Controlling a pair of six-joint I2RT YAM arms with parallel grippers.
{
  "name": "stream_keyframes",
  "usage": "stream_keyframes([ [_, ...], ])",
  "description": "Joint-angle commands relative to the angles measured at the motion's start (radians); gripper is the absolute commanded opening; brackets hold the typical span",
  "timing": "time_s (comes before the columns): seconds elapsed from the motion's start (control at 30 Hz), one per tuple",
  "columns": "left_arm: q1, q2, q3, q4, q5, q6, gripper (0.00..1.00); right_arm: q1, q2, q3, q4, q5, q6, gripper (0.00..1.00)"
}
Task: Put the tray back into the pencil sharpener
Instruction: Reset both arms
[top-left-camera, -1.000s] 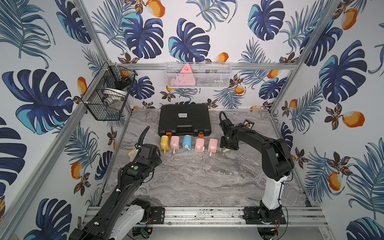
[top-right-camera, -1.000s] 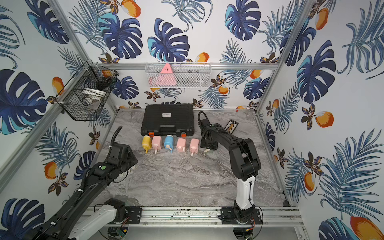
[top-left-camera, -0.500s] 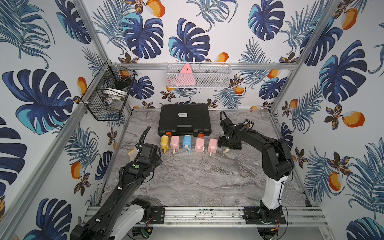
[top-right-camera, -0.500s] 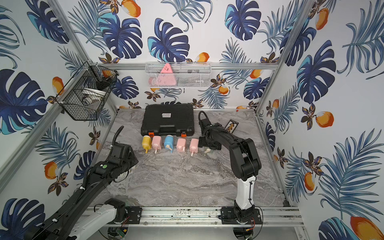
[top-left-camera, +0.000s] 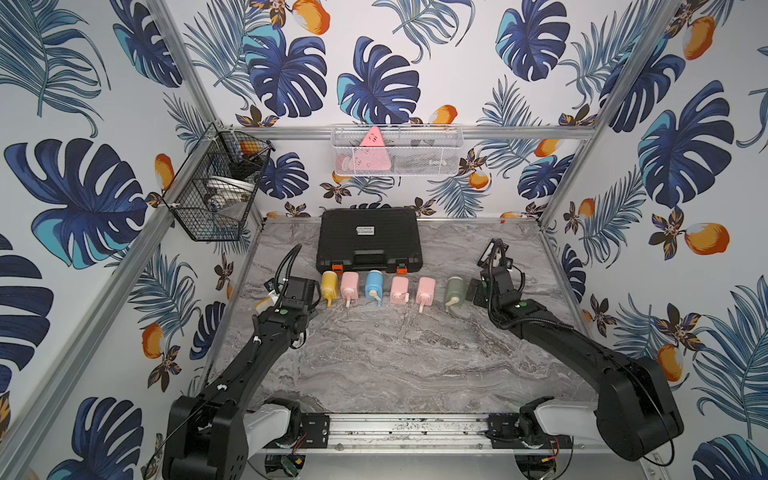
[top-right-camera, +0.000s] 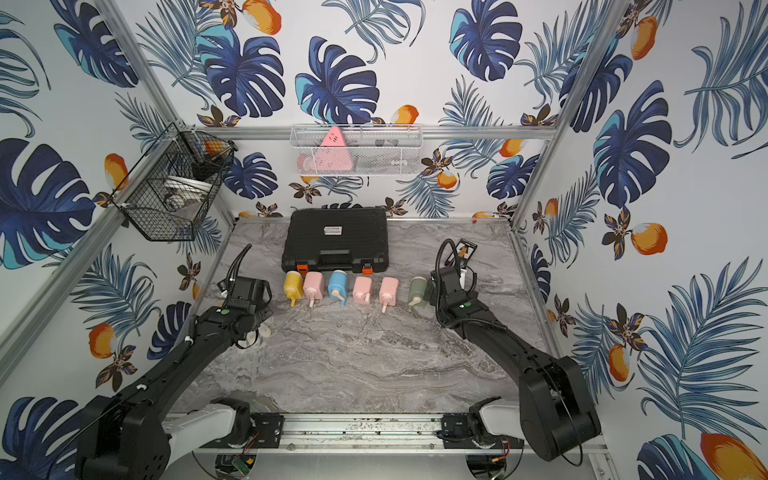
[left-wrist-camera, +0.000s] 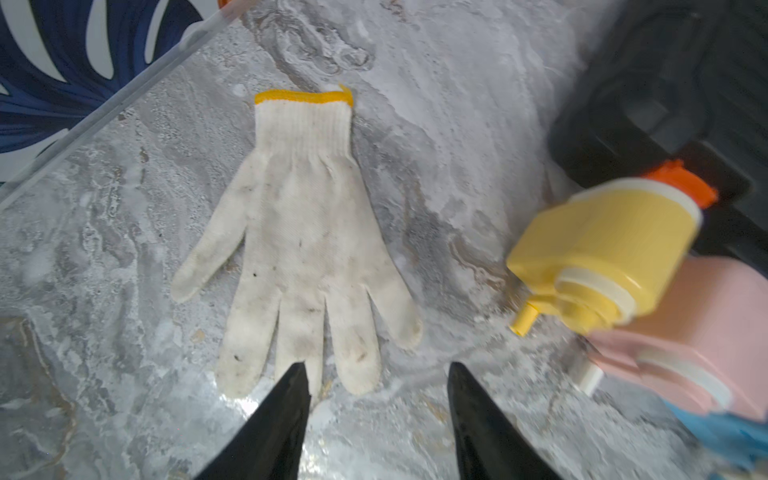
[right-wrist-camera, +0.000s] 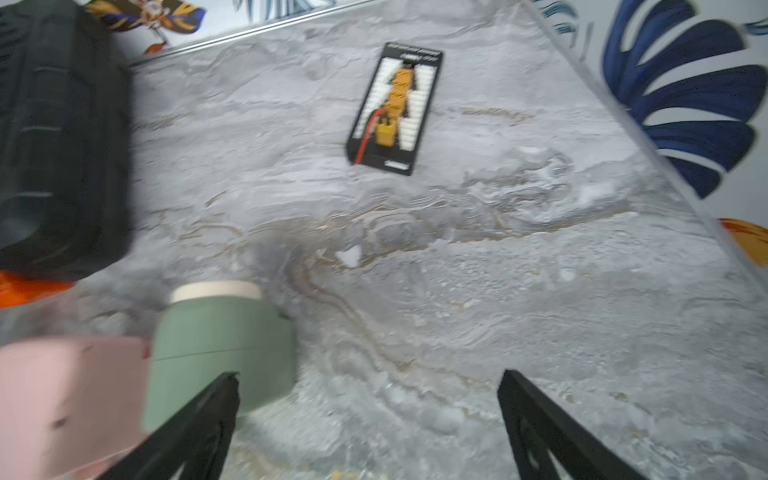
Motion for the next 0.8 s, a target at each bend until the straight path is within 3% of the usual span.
stream_keyframes([
  [0.0,0.068,0.034,0.011,0.084,0.039,0.01,0.62,-0.028,0.014,-0.079,0.329,0.217,-0.057,1.0],
  [0.07,0.114,0.029,-0.017,0.165,0.055,0.052,0.66,-0.069,0.064,-0.118,0.476,0.262,-0.134,1.0],
  [0.1,0.13,0.018,-0.041,0.215,0.063,0.071,0.72,-0.084,0.065,-0.09,0.389,0.27,-0.104,1.0],
  [0.2,0.151,-0.019,-0.121,0.367,0.06,0.136,0.79,-0.134,0.114,-0.148,0.617,0.229,-0.239,1.0],
  [0.4,0.154,-0.043,-0.29,0.761,0.095,0.361,0.81,-0.209,0.236,-0.2,0.752,0.017,-0.332,1.0],
  [0.43,0.154,-0.03,-0.318,0.85,0.143,0.417,0.81,-0.222,0.228,-0.214,0.766,-0.081,-0.343,1.0],
  [0.5,0.154,0.004,-0.339,0.957,0.226,0.512,0.81,-0.238,0.26,-0.265,0.899,-0.127,-0.375,1.0],
  [0.57,0.154,0.052,-0.339,1.015,0.241,0.545,0.81,-0.308,0.346,-0.354,1.182,-0.248,-0.366,1.0],
  [0.63,0.154,0.101,-0.355,1.111,0.271,0.571,0.81,-0.346,0.376,-0.378,1.247,-0.25,-0.316,1.0],
  [0.77,0.149,0.188,-0.38,1.265,0.342,0.644,0.81,-0.355,0.352,-0.323,1.096,-0.244,-0.294,1.0],
])
